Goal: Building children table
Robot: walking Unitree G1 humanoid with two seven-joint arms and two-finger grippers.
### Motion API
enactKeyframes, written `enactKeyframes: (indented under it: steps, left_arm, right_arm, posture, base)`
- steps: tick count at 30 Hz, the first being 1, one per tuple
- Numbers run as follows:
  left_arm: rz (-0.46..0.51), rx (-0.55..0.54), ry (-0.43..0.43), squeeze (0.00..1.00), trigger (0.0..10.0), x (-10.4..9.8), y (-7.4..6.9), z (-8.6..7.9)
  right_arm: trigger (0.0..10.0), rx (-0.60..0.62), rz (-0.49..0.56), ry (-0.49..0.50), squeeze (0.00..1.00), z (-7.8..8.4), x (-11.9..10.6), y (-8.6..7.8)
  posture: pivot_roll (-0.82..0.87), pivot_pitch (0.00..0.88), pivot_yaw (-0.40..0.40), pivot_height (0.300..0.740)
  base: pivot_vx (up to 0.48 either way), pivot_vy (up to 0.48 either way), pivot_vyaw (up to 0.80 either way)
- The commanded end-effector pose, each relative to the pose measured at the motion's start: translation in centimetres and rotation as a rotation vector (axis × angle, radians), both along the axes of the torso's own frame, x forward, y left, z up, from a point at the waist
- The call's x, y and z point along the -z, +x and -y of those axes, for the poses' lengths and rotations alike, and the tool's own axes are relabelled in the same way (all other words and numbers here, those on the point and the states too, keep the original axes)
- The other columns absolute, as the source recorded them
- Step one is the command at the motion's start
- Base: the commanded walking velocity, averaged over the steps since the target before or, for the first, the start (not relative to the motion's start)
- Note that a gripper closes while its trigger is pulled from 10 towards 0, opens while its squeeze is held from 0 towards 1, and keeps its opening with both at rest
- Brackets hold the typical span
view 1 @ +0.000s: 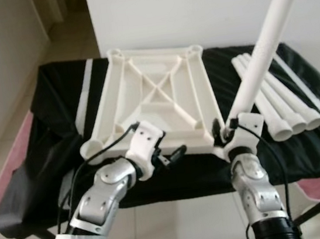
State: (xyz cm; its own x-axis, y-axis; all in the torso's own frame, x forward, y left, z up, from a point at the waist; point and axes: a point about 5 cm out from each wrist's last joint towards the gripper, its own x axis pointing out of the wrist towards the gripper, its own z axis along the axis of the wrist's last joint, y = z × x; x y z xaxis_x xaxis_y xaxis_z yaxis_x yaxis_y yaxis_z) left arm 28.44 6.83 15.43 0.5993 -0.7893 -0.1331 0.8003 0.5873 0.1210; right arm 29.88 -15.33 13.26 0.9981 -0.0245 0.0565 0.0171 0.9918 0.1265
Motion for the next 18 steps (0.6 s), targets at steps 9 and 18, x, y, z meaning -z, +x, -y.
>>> enactKeyframes:
  steps: [9,18]
  left_arm:
    - [0.017,0.091,0.013,0.0,10.0,-0.5,-0.4,0.5]
    - [0.014,0.092,0.007,0.0,10.0,-0.6,-0.5,0.5]
  right_arm:
    - [10.0,-0.255,-0.003,-0.075,0.0,0.9,-0.5,0.1]
    - [10.0,-0.494,-0.026,-0.244,0.0,2.1,-0.2,0.3]
  posture:
    - [-0.01,0.0,-0.033,0.74]
    - [0.0,0.0,-0.026,0.74]
  base:
    - [0.0,0.0,0.0]
    - [0.0,0.0,0.0]
